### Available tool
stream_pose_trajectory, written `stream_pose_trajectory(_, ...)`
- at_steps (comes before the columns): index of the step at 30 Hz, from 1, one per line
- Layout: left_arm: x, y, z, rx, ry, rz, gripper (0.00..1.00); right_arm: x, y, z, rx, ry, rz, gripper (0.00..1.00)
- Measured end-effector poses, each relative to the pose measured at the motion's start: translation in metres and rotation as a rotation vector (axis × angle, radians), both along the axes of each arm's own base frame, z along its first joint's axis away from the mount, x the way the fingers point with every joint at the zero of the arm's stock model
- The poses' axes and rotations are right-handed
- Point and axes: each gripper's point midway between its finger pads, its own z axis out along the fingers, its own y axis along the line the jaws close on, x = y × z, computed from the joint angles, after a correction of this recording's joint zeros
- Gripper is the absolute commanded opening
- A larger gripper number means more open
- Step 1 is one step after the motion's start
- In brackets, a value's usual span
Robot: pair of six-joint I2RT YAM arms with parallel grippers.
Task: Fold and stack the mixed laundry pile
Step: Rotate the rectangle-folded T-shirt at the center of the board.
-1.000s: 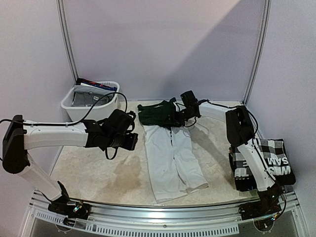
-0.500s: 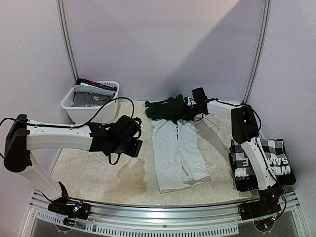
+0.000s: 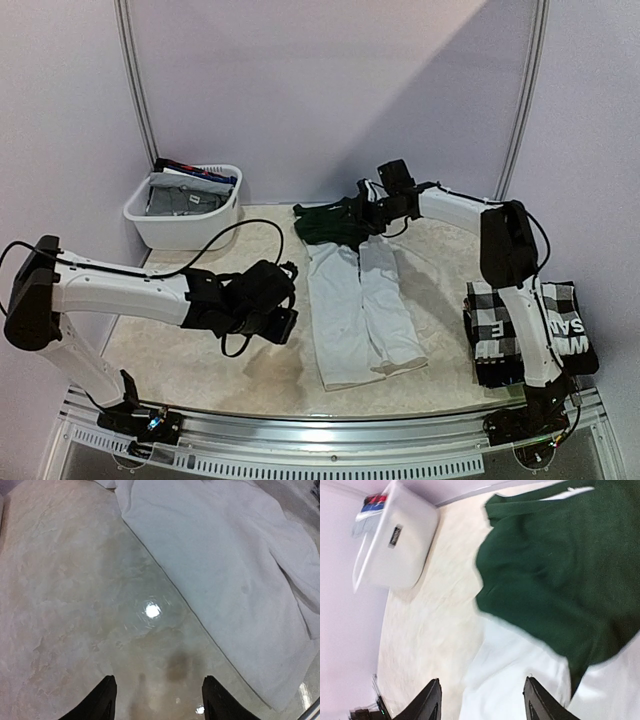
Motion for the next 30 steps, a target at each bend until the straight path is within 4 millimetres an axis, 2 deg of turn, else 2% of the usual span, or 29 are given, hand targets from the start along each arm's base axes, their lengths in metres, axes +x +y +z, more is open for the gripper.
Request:
stream_pose_trajectory(2,-0.012,-0.005,-0.004,-0.010,0.018,-0.024,0.60,-0.023,-0.001,0.029,-0.029,-0.045,0.021,0.63)
stream_pose_trajectory(5,-0.030,-0.012,-0.013,-0.025,0.055,-0.066,0.60,-0.063,-0.012,0.070,-0.069,-0.112,0.020,0.70)
stream_pose_trajectory(6,-0.036,-0.014,-0.016,-0.029,0.068,-0.078,0.60,-0.076,-0.018,0.080,-0.083,-0.128,0.014,0.72)
stream_pose_trajectory(9,-0.053,-0.023,-0.022,-0.051,0.098,-0.115,0.62,-0.111,-0.039,0.092,-0.135,-0.153,-0.011,0.77)
stream_pose_trajectory(12,-0.066,-0.039,-0.023,-0.095,0.114,-0.137,0.63,-0.145,-0.060,0.083,-0.205,-0.148,-0.041,0.84)
stream_pose_trajectory(15,-0.075,-0.048,-0.029,-0.125,0.132,-0.138,0.66,-0.180,-0.081,0.059,-0.284,-0.121,-0.054,0.89)
stream_pose_trajectory(17,-0.079,-0.050,-0.036,-0.131,0.146,-0.129,0.68,-0.201,-0.095,0.045,-0.324,-0.094,-0.064,0.93)
stream_pose_trajectory(20,-0.083,-0.049,-0.048,-0.131,0.167,-0.106,0.73,-0.224,-0.115,0.035,-0.354,-0.074,-0.084,0.99)
stream_pose_trajectory(26,-0.097,-0.051,-0.058,-0.149,0.187,-0.078,0.76,-0.236,-0.134,0.041,-0.364,-0.098,-0.131,0.99)
stream_pose_trajectory(30,-0.101,-0.053,-0.059,-0.173,0.194,-0.051,0.76,-0.245,-0.144,0.033,-0.382,-0.087,-0.139,0.99)
